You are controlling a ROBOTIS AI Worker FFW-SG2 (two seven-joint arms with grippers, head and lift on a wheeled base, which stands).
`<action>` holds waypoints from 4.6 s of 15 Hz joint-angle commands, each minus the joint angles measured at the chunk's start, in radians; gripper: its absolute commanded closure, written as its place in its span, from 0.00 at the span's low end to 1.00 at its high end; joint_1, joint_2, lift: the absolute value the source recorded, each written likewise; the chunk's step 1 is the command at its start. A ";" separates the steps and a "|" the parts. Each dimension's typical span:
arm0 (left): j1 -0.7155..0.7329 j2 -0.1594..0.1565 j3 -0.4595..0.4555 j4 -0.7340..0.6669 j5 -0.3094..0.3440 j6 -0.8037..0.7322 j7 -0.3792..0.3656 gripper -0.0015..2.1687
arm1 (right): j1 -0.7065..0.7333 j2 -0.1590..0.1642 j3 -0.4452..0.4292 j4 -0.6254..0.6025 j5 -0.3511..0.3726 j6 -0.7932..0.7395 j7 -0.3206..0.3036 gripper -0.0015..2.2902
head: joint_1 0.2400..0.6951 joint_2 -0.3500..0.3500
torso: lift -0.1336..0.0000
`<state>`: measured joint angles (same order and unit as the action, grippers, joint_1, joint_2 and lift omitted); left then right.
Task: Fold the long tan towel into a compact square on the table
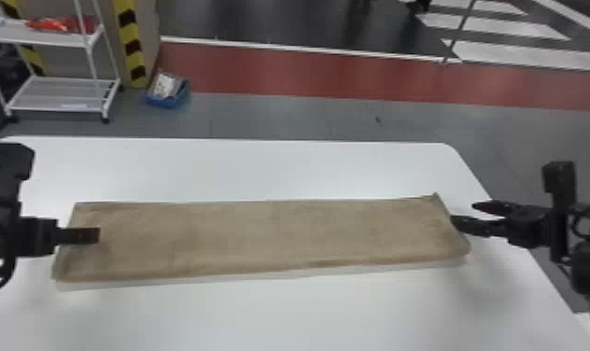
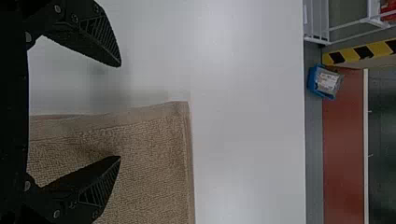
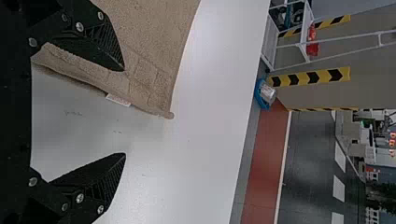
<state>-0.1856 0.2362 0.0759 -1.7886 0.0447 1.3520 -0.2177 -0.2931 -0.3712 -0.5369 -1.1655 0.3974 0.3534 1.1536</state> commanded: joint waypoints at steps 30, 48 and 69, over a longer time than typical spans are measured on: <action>-0.002 -0.049 0.059 -0.147 0.178 0.141 0.041 0.76 | 0.095 0.118 -0.014 -0.296 -0.088 0.210 0.055 0.12 | 1.00 0.26 | 0.07; -0.129 -0.152 0.298 0.041 1.255 0.219 0.199 0.76 | 0.247 0.372 0.400 -0.387 -0.296 0.168 -0.141 0.72 | 1.00 0.40 | 0.07; -0.106 -0.156 0.242 0.021 1.273 0.219 0.193 0.76 | 0.034 0.372 0.746 -0.062 -0.652 0.069 -0.198 0.72 | 1.00 0.70 | 0.07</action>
<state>-0.2922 0.0805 0.3199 -1.7680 1.3184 1.5640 -0.0239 -0.2577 -0.0015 0.2181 -1.2272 -0.2308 0.4044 0.9417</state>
